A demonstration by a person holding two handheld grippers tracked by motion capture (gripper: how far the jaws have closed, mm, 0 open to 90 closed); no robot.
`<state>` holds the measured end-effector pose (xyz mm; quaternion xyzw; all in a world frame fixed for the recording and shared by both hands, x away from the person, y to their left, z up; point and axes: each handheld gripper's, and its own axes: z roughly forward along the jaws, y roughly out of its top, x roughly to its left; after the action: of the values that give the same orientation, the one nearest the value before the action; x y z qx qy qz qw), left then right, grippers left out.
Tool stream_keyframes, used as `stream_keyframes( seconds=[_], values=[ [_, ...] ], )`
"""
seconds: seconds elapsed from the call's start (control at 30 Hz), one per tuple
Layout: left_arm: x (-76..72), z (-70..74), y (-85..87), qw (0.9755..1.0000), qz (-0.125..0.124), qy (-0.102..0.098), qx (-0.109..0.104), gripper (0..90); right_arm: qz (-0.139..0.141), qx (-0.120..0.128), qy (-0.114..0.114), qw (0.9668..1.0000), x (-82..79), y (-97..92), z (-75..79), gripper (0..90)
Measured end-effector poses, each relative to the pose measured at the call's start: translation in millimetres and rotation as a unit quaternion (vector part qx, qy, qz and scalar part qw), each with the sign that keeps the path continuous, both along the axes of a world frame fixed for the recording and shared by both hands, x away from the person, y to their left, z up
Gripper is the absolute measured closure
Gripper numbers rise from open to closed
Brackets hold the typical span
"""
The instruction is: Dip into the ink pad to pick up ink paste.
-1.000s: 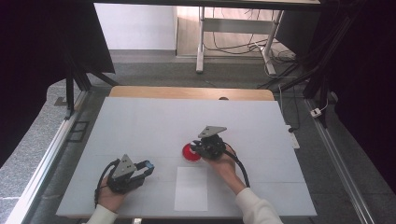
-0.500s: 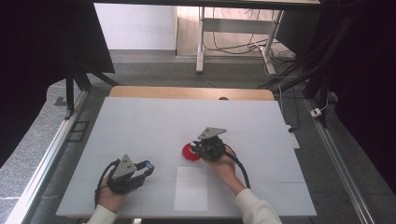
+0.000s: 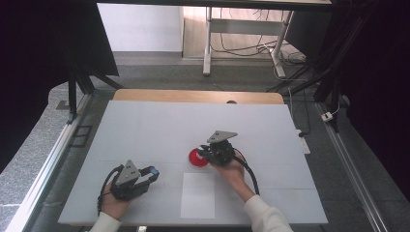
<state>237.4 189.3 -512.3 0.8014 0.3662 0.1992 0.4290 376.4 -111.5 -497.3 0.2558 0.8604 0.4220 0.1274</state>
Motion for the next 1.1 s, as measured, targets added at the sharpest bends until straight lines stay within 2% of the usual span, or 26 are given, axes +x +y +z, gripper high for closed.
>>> stream_keyframes(
  seconds=[0.1, 0.17, 0.43, 0.77, 1.1],
  values=[
    [0.3, -0.1, 0.2, 1.0000, 0.000, 0.000, 0.000, 65.6, -0.002, 0.007, -0.004, 1.0000, -1.0, -0.4, 1.4, 75.4],
    [0.4, -0.2, 0.5, 1.0000, 0.001, 0.000, -0.001, 65.6, -0.003, 0.020, -0.006, 0.9998, -1.8, -1.3, 4.2, 75.4],
    [0.4, 0.3, 1.8, 1.0000, 0.003, -0.001, -0.003, 65.6, 0.010, 0.036, -0.012, 0.9992, -7.0, -2.6, 15.5, 75.4],
    [0.1, 0.7, 1.8, 1.0000, 0.003, -0.001, -0.005, 65.6, 0.025, 0.007, -0.010, 0.9996, -9.0, 6.0, 8.6, 75.4],
    [0.0, 0.5, 1.8, 1.0000, 0.004, 0.000, -0.004, 65.6, 0.022, -0.004, -0.012, 0.9997, -8.6, 7.5, 5.4, 75.4]
  ],
)
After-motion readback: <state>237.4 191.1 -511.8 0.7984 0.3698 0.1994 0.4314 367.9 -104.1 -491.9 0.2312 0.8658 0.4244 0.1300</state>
